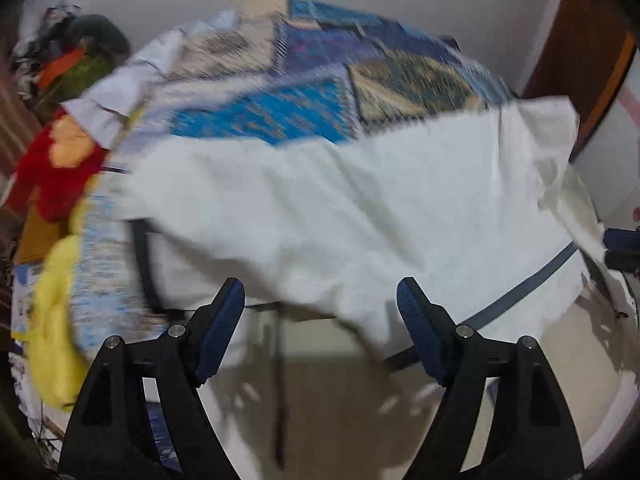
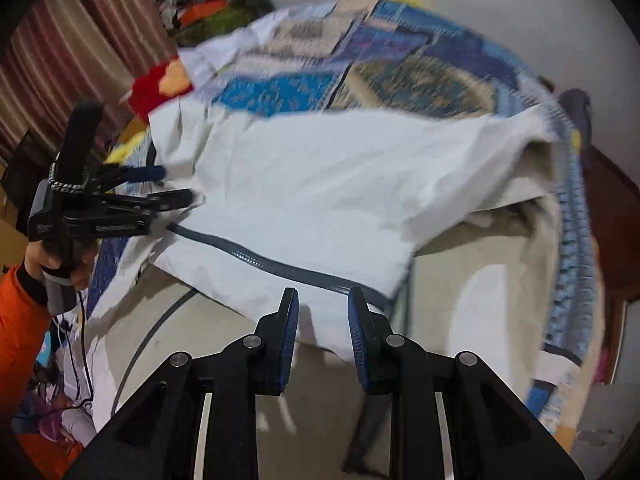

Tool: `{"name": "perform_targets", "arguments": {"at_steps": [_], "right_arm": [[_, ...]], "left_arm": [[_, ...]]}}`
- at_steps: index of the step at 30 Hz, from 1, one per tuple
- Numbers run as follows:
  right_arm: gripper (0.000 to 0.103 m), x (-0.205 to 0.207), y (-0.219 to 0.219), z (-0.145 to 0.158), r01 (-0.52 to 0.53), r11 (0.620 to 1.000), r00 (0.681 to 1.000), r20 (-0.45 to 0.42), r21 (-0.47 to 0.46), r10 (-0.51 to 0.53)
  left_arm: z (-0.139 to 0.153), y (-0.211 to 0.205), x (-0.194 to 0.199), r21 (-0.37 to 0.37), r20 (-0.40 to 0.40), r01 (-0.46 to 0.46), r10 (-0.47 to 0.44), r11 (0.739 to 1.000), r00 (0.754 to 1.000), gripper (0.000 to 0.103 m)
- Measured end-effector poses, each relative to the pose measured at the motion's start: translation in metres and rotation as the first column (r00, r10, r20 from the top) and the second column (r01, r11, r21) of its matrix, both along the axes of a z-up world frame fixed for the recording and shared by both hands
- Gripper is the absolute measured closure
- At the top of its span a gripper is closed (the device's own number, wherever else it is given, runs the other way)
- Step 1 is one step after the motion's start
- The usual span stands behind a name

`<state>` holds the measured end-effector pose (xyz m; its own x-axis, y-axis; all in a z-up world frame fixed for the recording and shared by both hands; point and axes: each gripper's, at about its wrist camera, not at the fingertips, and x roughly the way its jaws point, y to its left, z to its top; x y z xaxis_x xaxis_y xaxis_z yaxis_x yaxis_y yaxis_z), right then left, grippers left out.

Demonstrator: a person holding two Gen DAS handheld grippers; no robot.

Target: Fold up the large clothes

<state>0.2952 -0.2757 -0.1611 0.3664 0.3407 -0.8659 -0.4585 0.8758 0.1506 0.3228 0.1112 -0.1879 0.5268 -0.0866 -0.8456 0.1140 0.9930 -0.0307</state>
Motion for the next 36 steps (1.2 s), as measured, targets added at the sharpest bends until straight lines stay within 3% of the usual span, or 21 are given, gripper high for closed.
{"name": "perform_targets", "arguments": {"at_steps": [6,13,21,26,29,32,36], "right_arm": [[0.082,-0.048,-0.056,0.035,0.109,0.994,0.991,0.075,0.013,-0.109],[0.082,-0.113,-0.096,0.034,0.231,0.973,0.972,0.049,0.014,-0.231],[0.082,-0.192,-0.126,0.011,0.358,0.931,0.934,-0.022,0.074,-0.358],[0.081,-0.204,-0.12,-0.011,0.345,0.937,0.937,-0.028,-0.059,-0.347],[0.082,-0.203,-0.12,-0.034,0.348,0.93,0.933,-0.052,-0.117,-0.356],[0.081,-0.204,-0.128,-0.043,0.374,0.925,0.923,-0.068,-0.067,-0.378],[0.081,-0.205,-0.132,-0.047,0.376,0.926,0.923,-0.075,-0.039,-0.378]], "left_arm": [[0.026,0.063,-0.048,0.024,0.021,-0.078,0.077,0.997,0.997,0.021],[0.003,0.123,-0.114,-0.047,-0.101,-0.16,0.154,0.986,0.983,0.021],[-0.067,0.133,-0.186,-0.185,-0.29,-0.248,0.189,0.951,0.938,0.021],[-0.099,0.125,-0.205,-0.252,-0.363,-0.294,0.192,0.922,0.912,0.021],[-0.105,0.116,-0.209,-0.23,-0.354,-0.274,0.182,0.934,0.917,0.021],[-0.104,0.113,-0.211,-0.23,-0.345,-0.266,0.177,0.936,0.922,0.019],[-0.108,0.121,-0.211,-0.292,-0.363,-0.294,0.178,0.91,0.914,0.015]]}}
